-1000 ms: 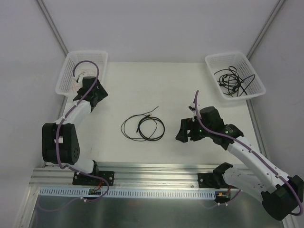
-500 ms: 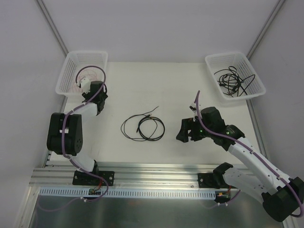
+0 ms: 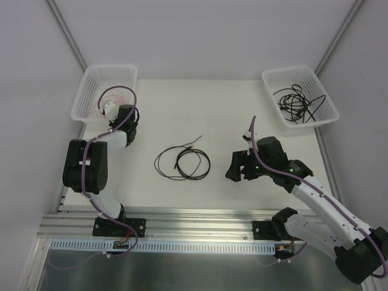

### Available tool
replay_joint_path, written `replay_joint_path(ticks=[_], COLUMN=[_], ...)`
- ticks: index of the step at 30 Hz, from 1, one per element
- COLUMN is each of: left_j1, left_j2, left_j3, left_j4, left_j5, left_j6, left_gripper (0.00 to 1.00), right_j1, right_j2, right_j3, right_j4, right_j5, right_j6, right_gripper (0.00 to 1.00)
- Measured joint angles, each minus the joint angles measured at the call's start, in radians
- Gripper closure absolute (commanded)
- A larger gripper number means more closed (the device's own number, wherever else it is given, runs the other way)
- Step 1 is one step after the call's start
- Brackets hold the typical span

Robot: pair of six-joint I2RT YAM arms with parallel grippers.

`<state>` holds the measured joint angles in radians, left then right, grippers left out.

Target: Untangle the cables

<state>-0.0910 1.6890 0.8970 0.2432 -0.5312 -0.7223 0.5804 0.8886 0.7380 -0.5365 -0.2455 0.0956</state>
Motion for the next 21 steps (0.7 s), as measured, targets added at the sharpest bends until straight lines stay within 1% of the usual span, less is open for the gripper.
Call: replay_joint_path(ticks=[1, 4, 9, 14, 18, 21], left_j1=[0.000, 0.000, 0.000, 0.000, 0.021, 0.070], left_j2=[0.002, 0.004, -0.011, -0.155, -0.259, -0.279], left_j3=[0.000, 0.000, 0.000, 0.005, 0.105, 0.229], left_j4=[0.000, -0.005, -0.033, -0.184, -0.339, -0.407], left_j5=[-0.001, -0.002, 0.027, 0.116, 0.214, 0.283], left_j6=[-0.001, -0.004, 0.006, 0.064, 0.142, 0.196], left_gripper=[0.92, 1.00, 1.00, 1.00, 1.00, 1.00], right_j1=[0.000, 0.000, 0.000, 0.000, 0.000, 0.000], right_j2=[-0.002, -0.003, -0.009, -0.024, -0.026, -0.026], right_j3=[0.000, 0.000, 0.000, 0.000, 0.000, 0.000], right_j4=[0.000, 0.000, -0.003, -0.014, -0.018, -0.021], right_j5=[0.000, 0.002, 0.003, 0.004, 0.005, 0.005], right_j6=[0.000, 0.000, 0.000, 0.000, 0.001, 0.001], right_gripper=[0.18, 0.19, 0.19, 0.19, 0.19, 0.19])
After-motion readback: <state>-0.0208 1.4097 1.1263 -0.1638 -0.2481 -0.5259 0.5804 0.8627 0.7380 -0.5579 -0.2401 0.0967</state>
